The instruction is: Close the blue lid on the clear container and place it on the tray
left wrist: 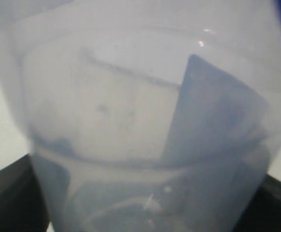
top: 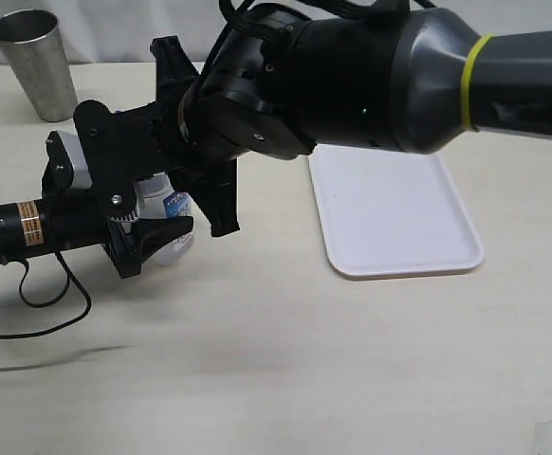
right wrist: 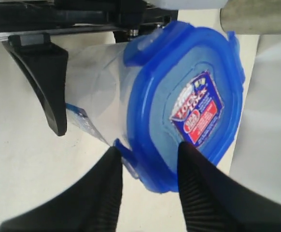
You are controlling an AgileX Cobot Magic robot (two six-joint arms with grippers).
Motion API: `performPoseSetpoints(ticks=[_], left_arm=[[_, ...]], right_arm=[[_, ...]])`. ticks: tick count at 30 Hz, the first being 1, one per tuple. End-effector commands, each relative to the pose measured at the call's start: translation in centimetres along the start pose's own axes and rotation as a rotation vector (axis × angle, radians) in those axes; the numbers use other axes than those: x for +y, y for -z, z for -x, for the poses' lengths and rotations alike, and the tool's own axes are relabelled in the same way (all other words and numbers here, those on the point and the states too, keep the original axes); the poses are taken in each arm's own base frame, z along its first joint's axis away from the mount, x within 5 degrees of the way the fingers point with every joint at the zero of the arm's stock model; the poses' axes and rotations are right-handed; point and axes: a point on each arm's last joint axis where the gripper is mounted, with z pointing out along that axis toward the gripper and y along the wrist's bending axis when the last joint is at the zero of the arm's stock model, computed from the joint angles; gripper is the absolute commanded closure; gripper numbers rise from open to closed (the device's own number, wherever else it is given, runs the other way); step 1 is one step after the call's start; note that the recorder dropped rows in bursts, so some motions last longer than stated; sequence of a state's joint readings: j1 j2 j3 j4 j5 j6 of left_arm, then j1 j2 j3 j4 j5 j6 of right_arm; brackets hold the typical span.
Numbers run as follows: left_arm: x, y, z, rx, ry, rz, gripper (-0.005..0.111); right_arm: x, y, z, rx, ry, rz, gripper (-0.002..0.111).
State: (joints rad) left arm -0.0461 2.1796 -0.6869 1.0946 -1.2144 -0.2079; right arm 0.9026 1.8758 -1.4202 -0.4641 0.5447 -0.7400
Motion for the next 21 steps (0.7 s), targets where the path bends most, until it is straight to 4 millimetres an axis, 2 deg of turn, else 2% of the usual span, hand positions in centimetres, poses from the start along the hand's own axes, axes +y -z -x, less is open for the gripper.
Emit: performPoseSetpoints(ticks=[1,8,12,14,18,21], left_arm=[[-0.1,0.0,0.1,-0.007,0.007,-0.001,0.107],[0.0,0.0,0.2,-0.009,-0.036,0.011,0.107],[0.0,0.0,0.1,-0.008,-0.111,0.008,0.107],[-0.2,0.0,0.1,-0.006,-0.232,-0.005,0.107],[-0.1,0.0,0.1,-0.007,-0.425,-0.002,0.107],[0.1,0.0,0.2,-0.007,-0.404,0.029,0.107]], right_arm=[[0.1,1.0,-0.1,-0.007,-0.123,0.011,0.081],[-1.2,4.0,0.2,-0.088,-0.215,-0.031,0.06],[-1.6,5.6,0.4,-0.142,-0.255,-0.041,0.059],[-2.1,6.6,0.5,-0.177,-0.304,-0.064,0.059],[-3.7,8.7,0.4,-0.29,-0.549,-0.154,0.059],[-5.1,9.9,-0.6,-0.333,-0.827,-0.169,0.059]])
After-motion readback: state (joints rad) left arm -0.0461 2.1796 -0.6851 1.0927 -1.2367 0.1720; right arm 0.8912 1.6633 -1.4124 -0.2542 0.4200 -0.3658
